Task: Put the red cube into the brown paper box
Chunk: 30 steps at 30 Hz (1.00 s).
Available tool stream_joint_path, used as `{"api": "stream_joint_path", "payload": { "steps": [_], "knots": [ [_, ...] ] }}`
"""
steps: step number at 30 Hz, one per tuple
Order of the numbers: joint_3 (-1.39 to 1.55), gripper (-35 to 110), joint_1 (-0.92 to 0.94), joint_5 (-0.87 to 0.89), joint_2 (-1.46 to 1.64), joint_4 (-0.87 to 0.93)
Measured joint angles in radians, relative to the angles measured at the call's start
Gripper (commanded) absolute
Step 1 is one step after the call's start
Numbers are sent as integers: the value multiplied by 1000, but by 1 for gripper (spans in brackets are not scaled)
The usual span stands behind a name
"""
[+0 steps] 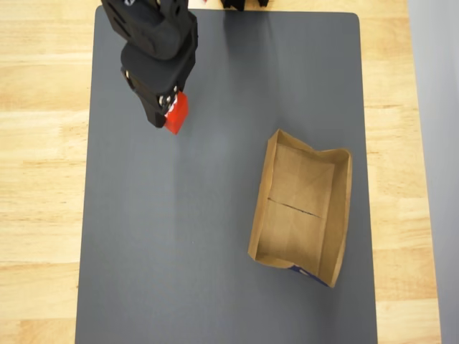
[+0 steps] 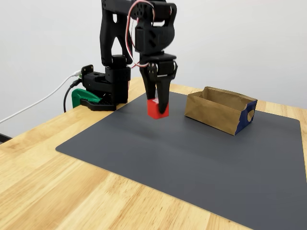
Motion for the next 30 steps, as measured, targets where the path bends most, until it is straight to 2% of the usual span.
{"api": "stream_joint_path", "payload": {
  "steps": [4, 10, 15, 23, 30],
  "knots": [
    [61, 0, -34, -54, 144, -81],
    [242, 0, -149, -106, 403, -311],
    [325, 0, -308, -101, 545, -388],
    [345, 0, -548, -23, 502, -514],
    [345, 0, -652, 20, 295, -680]
  ]
}}
